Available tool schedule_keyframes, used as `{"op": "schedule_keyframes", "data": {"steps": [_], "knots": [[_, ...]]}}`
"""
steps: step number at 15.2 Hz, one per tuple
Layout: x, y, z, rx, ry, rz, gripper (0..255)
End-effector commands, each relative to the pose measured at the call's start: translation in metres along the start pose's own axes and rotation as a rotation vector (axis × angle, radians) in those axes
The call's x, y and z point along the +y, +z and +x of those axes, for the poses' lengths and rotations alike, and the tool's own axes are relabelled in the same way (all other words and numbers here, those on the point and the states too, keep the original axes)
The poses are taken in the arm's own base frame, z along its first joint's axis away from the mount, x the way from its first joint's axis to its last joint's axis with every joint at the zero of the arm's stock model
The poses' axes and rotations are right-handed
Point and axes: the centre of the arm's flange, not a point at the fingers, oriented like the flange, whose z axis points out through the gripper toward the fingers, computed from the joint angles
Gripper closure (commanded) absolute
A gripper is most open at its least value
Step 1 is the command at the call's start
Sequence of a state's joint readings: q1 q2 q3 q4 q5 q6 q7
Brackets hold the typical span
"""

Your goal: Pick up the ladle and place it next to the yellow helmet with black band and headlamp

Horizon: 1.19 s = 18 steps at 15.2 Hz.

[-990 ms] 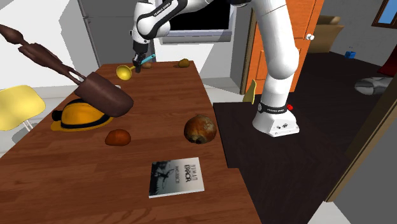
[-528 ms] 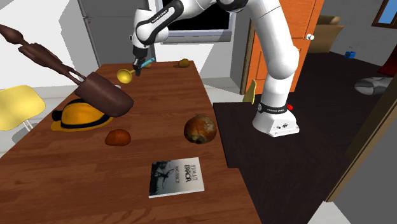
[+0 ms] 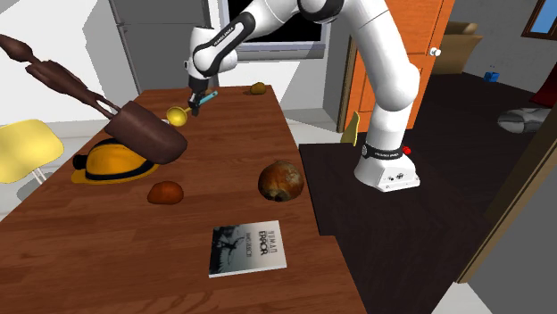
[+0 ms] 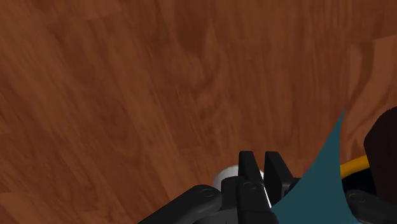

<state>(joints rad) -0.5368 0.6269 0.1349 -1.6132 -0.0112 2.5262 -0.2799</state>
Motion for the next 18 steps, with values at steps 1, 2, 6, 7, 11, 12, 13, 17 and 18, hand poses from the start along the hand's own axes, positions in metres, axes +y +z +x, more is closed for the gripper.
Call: {"op": "schedule_keyframes", "data": {"steps": [1, 2, 6, 7, 11, 12, 13, 17, 18], "knots": [[-0.001, 0.01, -0.004, 0.001, 0.0, 0.0, 255], [-0.001, 0.015, -0.005, 0.001, 0.0, 0.0, 255], [-0.001, 0.035, -0.011, 0.001, 0.0, 0.0, 255], [-0.001, 0.04, -0.013, 0.001, 0.0, 0.0, 255], [-0.001, 0.06, -0.019, 0.001, 0.0, 0.0, 255], [-0.001, 0.065, -0.021, 0.001, 0.0, 0.0, 255], [-0.002, 0.07, -0.022, 0.001, 0.0, 0.0, 255], [-0.002, 0.091, -0.029, 0.001, 0.0, 0.0, 255], [-0.002, 0.096, -0.03, 0.001, 0.0, 0.0, 255]]}}
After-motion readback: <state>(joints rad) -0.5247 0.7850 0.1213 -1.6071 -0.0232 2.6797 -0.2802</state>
